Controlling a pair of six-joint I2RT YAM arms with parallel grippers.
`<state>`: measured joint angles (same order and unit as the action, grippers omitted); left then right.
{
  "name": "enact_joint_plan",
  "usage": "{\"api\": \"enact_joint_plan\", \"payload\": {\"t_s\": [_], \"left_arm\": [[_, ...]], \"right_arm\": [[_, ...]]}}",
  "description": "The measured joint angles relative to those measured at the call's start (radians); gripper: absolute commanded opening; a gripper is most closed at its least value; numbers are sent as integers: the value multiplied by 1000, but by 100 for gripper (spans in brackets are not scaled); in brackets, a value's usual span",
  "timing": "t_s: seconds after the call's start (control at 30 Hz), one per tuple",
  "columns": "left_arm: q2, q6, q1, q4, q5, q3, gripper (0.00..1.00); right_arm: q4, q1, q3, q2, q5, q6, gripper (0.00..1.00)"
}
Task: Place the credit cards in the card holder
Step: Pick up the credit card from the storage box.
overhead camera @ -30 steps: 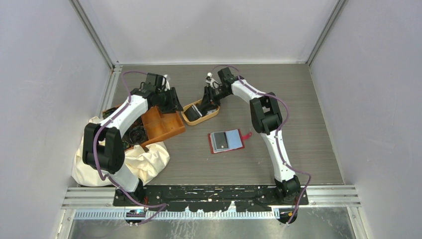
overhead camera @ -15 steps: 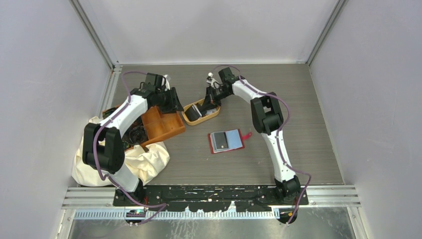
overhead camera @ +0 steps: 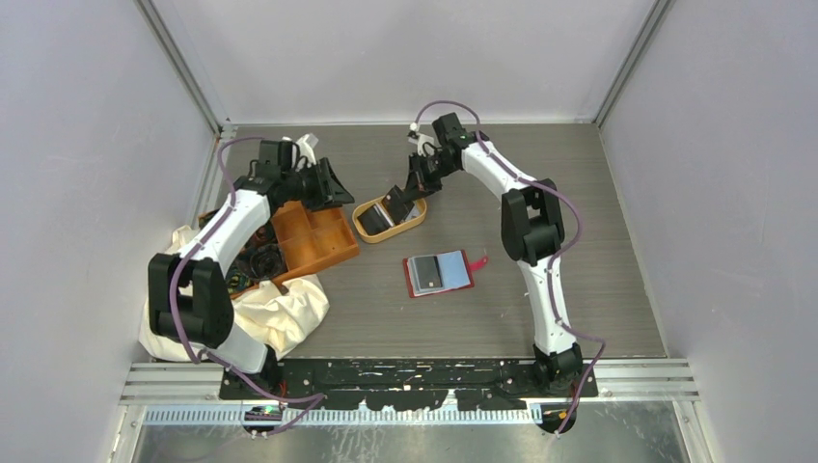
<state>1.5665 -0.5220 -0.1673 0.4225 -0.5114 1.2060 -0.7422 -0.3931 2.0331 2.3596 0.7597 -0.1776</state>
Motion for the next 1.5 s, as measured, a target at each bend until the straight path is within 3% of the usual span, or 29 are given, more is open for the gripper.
{"api": "enact_joint_plan", "payload": {"t_s": [0.2,0.63,0.7,0.87,1.23,1.5], "left_arm": [[-68,-10,13,-85,-80,-59,43],[-79,-17,20,-127,-140,-71,43],[-79,-17,20,-128,-143,-71,43],[-79,-18,20,-132,-147,-72,43],[-80,-46,30,-196,-209,-98,45],[-192,-39,21,-272,-223,-160,50]], "right_arm": [[-32,0,2,-23,-59,61,2],[-79,-4,15,-20,-80,97,19],[-81,-4,21,-15,-80,97,18],[-83,3,22,-2,-78,96,2],[-78,41,10,-22,-71,94,1],[12,125,-198,-245,-5,66,1]]}}
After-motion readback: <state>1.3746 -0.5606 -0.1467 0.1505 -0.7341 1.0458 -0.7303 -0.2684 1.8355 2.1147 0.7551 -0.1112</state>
